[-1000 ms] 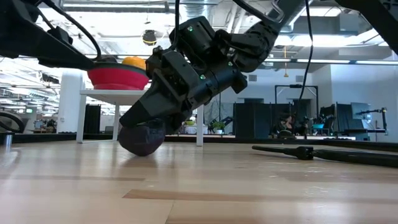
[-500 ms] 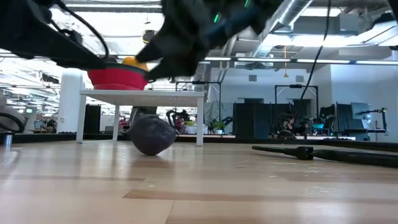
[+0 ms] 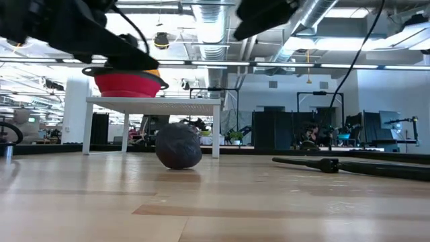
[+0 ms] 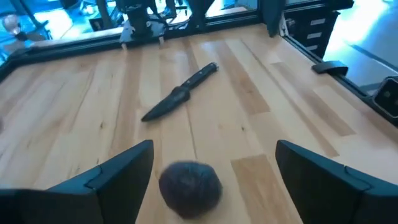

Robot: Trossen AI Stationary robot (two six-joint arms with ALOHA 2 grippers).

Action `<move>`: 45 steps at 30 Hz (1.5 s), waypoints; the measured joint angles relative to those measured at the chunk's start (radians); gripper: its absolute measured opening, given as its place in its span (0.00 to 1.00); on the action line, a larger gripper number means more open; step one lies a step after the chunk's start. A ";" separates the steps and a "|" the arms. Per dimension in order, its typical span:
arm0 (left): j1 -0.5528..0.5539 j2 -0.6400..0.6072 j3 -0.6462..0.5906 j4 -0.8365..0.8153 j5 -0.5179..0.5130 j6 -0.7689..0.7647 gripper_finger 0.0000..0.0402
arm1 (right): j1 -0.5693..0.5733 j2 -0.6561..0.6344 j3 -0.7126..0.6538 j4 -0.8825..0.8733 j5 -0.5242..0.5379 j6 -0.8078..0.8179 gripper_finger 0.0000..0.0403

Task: Pick & Place Fruit
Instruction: Put the purple plum into the red strainer bowl on the shelf

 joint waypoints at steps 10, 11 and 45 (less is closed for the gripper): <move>0.106 0.328 0.226 -0.001 0.167 0.096 0.90 | 0.168 -0.009 -0.006 -0.360 0.275 0.446 0.78; 0.115 0.360 0.250 -0.026 0.177 0.096 0.90 | 0.176 -0.010 -0.005 -0.381 0.296 0.479 0.78; 0.014 0.314 0.376 -0.327 -0.171 0.064 0.71 | 0.161 -0.003 -0.065 -0.298 0.387 0.508 0.78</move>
